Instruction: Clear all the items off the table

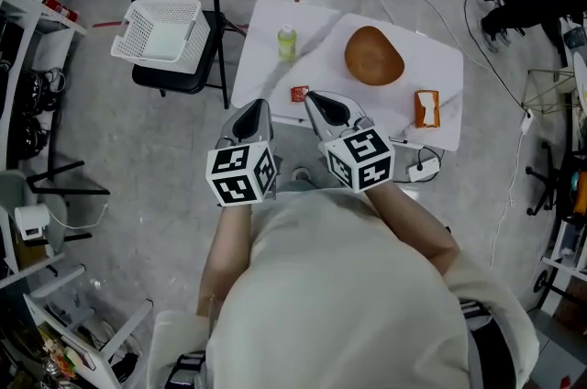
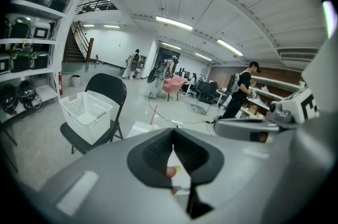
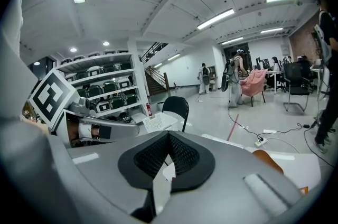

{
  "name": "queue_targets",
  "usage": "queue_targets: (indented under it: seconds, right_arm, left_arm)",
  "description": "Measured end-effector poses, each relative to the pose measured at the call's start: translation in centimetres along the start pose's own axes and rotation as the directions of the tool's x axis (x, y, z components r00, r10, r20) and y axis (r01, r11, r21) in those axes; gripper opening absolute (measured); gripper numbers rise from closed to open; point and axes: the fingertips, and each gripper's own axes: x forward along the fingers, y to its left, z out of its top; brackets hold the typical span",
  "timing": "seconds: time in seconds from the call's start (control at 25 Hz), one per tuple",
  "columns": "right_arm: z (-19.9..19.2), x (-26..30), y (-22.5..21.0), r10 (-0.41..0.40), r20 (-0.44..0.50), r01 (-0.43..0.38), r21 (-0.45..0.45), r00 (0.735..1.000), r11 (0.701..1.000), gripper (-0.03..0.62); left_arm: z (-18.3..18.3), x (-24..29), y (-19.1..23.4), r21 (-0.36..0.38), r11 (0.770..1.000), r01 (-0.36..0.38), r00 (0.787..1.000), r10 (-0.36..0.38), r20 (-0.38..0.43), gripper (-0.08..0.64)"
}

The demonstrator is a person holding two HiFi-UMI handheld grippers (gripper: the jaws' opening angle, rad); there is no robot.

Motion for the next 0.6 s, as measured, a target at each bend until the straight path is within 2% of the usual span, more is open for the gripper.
queue_targets:
  seconds: [0.28, 0.6]
  right_arm:
    - [-0.4, 1.2, -0.7, -0.014, -0.030, 0.013, -0.015, 0.999, 1.000, 0.000]
    - [-1.8, 4.6, -3.7, -0.042, -0.083, 0.039, -0.033, 0.996, 0.999, 0.000]
  left_arm:
    - [-0.2, 1.1, 1.4, -0.026, 0.999, -0.019, 1.000, 0.019, 0.001, 0.009]
    - [-0.4, 4.2, 3.8, -0.042, 0.998, -0.055, 0.998, 0.055, 0.006, 0.009]
